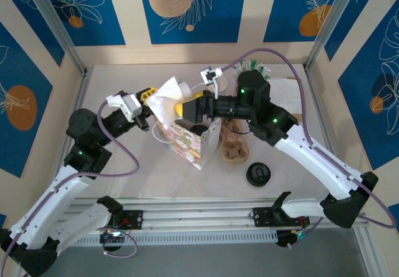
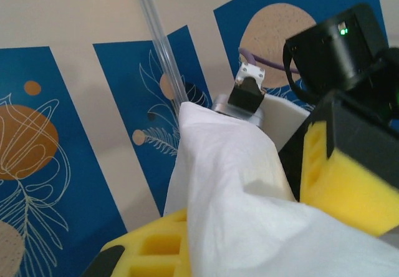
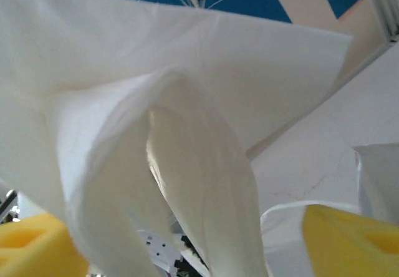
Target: Pack the takeout coffee
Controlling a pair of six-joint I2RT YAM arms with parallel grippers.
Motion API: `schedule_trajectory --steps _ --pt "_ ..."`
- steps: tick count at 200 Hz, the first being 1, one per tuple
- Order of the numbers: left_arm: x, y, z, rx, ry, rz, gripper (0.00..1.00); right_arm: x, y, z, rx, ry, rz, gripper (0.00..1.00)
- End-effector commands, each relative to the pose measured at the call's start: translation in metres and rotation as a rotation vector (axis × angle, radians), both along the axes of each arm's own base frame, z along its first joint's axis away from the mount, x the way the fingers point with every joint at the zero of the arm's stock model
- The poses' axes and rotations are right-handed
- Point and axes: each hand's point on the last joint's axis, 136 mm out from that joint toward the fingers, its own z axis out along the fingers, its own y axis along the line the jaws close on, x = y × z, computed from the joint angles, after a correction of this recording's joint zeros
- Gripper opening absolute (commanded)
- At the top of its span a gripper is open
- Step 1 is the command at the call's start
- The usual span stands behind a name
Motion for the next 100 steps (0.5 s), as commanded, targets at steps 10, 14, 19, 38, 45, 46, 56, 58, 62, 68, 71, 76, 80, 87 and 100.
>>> schedule_trajectory --steps 10,14,19,38,45,46,56,58,62,68,71,76,80,87,100 --pt "-0.021 0.004 0.029 -0.084 -0.021 -0.066 0.00 -0.032 -0.005 0.031 0.089 -0.126 0.115 0.65" --pt "-0.021 0.004 0.029 -0.082 -0.023 -0.066 0.00 -0.035 -0.005 0.031 0.090 -0.133 0.123 0.64" --pt "-0.021 0.004 0.028 -0.080 -0.021 -0.066 0.00 -0.037 -0.005 0.032 0.091 -0.144 0.131 0.61" --pt "-0.023 0.000 0.023 -0.062 -0.015 -0.084 0.00 -0.040 -0.003 0.033 0.082 -0.160 0.132 0.45" --pt "-0.023 -0.001 0.023 -0.058 -0.015 -0.092 0.00 -0.040 -0.004 0.034 0.082 -0.162 0.129 0.39" --pt "-0.024 -0.001 0.023 -0.057 -0.016 -0.093 0.00 -0.040 -0.004 0.034 0.082 -0.162 0.128 0.38" --pt "-0.024 -0.002 0.021 -0.050 -0.016 -0.100 0.01 -0.040 -0.004 0.034 0.076 -0.166 0.121 0.26" --pt "-0.024 -0.002 0.021 -0.050 -0.016 -0.100 0.02 -0.039 -0.004 0.034 0.075 -0.166 0.121 0.25" --pt "-0.025 -0.002 0.021 -0.048 -0.018 -0.101 0.04 -0.039 -0.005 0.034 0.070 -0.168 0.116 0.21" --pt "-0.025 -0.002 0.020 -0.045 -0.016 -0.102 0.07 -0.039 -0.005 0.034 0.067 -0.173 0.111 0.15" --pt "-0.025 -0.002 0.019 -0.042 -0.018 -0.103 0.09 -0.038 -0.005 0.033 0.063 -0.174 0.106 0.12" --pt "-0.026 -0.002 0.018 -0.038 -0.020 -0.103 0.14 -0.037 -0.006 0.033 0.061 -0.178 0.095 0.08" --pt "-0.026 -0.002 0.017 -0.034 -0.020 -0.103 0.17 -0.035 -0.007 0.033 0.058 -0.176 0.083 0.05" --pt "-0.027 -0.001 0.015 -0.028 -0.024 -0.099 0.24 -0.032 -0.009 0.032 0.053 -0.177 0.060 0.01" --pt "-0.027 0.000 0.010 -0.013 -0.024 -0.086 0.43 -0.030 -0.013 0.033 0.050 -0.183 0.028 0.00"
